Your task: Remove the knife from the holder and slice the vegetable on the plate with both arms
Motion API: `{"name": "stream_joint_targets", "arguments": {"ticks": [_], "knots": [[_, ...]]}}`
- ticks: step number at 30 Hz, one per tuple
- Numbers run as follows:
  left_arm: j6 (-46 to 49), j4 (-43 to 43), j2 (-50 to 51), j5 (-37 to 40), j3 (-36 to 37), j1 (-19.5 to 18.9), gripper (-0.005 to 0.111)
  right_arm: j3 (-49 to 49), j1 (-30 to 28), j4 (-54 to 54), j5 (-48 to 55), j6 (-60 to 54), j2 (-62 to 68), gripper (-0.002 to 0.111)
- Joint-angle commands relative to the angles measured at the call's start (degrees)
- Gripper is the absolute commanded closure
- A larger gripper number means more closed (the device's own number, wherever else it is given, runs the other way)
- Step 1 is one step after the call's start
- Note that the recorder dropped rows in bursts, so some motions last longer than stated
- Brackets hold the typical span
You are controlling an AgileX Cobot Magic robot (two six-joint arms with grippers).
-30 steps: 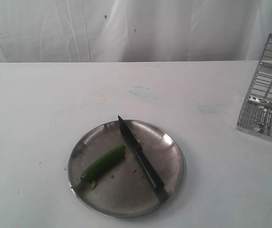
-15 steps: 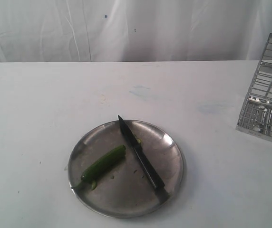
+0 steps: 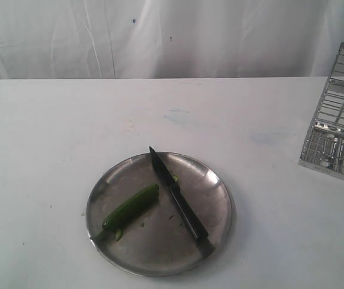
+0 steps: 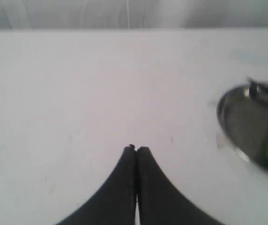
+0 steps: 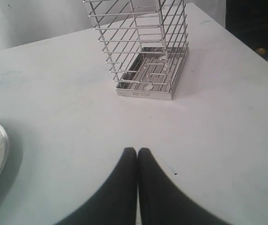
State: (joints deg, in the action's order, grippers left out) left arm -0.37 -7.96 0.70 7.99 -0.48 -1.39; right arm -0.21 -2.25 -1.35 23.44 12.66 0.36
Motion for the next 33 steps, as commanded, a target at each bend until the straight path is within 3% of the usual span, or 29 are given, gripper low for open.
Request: {"name": "stream_joint_targets", "arguments": {"ticks": [1,33], "knots": [[-0.6,5.1,-0.7,11.2,0.5,-0.7,0.107,0.2,-0.4,-0.1,-0.4,0.1,-0.4,0.108],[2.4,5.1,-0.7,11.1,0.5,-0.7,0.107,0.2,-0.4,-0.1,-0.4,0.1,-0.4,0.108]]}}
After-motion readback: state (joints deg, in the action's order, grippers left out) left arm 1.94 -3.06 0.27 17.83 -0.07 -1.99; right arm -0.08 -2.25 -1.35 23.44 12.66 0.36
